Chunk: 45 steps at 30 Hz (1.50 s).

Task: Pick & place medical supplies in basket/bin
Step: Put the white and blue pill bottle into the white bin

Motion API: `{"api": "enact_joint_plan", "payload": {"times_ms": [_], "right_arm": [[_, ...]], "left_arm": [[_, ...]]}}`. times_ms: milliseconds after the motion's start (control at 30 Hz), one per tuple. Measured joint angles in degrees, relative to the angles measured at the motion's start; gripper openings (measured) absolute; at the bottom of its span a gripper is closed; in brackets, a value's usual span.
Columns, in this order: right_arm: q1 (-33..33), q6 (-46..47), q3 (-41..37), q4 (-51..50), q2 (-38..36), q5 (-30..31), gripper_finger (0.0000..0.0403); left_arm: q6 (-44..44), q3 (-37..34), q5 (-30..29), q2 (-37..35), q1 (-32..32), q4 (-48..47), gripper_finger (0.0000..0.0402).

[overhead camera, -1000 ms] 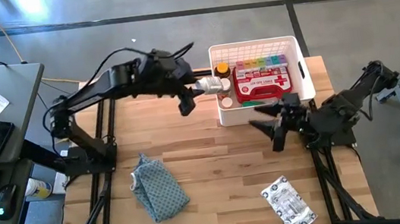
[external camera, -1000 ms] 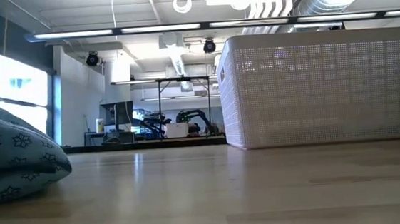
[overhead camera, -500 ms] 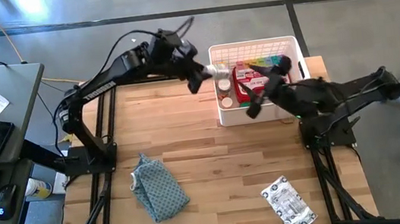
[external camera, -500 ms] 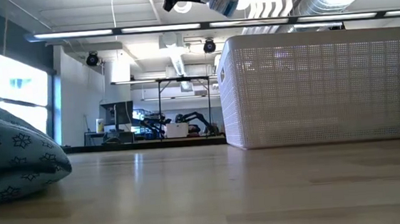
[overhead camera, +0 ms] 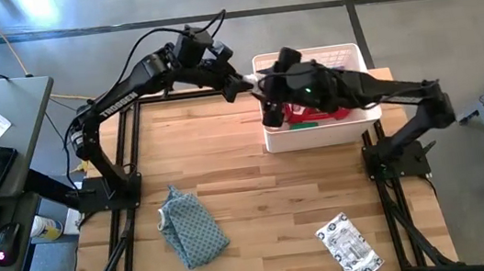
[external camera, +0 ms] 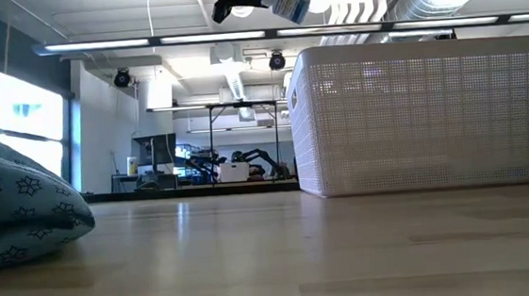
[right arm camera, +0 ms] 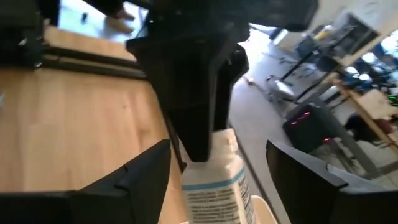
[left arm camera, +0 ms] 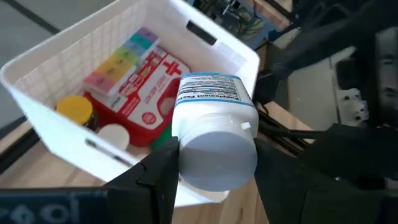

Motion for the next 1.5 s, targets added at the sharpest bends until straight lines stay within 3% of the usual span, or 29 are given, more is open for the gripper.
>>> {"api": "enact_joint_plan", "payload": {"times_ms": [267,700,1200,1333,1500], "right_arm": [[-3.69,-2.56,4.52,-7.99,3.35,-10.1,0.0254],[-8.75,-4.94,4.53,-13.38,3.71,-11.48,0.0254],[-10.69,-4.93,4.48,-8.38,4.18,-17.62,0.0253],[-10.31,-4.61,4.48,-7.21,4.5,-21.31,0.0243],[-9.77,-4.92,4.52,-6.57,5.42,-20.9,0.0226]], "left_arm": [[-2.99,0.0,-1.16,0.0,0.08,-0.98,0.0211],[-6.24,0.0,-2.55,-0.02,0.01,-0.91,0.0211],[-7.23,-0.02,-4.77,-0.13,0.03,-3.2,0.0211],[-7.32,-0.02,-4.76,-0.11,0.03,-3.45,0.0211],[-7.7,-0.04,-4.66,-0.09,0.03,-3.79,0.0211]]}}
